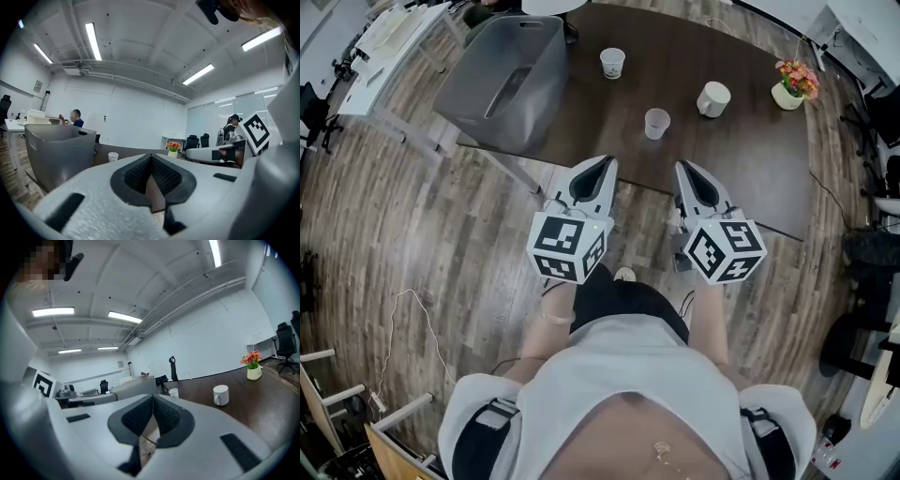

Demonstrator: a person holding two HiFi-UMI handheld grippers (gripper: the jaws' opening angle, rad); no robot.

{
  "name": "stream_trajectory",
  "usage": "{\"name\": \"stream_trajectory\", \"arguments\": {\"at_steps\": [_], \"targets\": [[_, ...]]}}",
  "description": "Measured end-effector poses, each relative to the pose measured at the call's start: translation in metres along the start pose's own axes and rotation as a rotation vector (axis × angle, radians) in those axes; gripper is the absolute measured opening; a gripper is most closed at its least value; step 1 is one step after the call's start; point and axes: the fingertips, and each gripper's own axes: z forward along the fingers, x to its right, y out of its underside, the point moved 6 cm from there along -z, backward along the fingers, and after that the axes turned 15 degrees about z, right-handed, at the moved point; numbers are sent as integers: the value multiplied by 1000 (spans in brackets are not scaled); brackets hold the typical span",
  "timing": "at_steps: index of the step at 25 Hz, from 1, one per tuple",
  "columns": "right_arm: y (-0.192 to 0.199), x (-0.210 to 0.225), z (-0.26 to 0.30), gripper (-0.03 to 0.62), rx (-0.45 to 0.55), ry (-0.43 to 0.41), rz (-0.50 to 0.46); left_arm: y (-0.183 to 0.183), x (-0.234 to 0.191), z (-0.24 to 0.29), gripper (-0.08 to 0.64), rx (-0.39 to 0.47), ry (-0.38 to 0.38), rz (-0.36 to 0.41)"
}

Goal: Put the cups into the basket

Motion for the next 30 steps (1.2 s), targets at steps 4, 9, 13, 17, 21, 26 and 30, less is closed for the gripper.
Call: {"name": "stream_trajectory", "arguments": {"at_steps": [4,9,13,17,21,26,30], "targets": [[2,4,0,12,-28,-6,-9,3,3,2,9,-11,-3,-11],[2,10,-1,12,-44,-7,-22,5,6,4,9,-25,-14,-27],[-1,18,6,12,-46,-4,-27,3,1,11,9,-28,-27,-21],[-3,21,19,12,-56,-20,-21,2,-7,20,9,-29,-31,-23],[-7,25,34,12,-74,-24,-25,2,-14,35,9,-35,-18,-29],[-14,31,60,12,-82,-15,-34,5,-33,59,9,-42,6,-37],[-26,37,88,12,-70,0,-43,1,-58,86,9,-35,28,-35]]}}
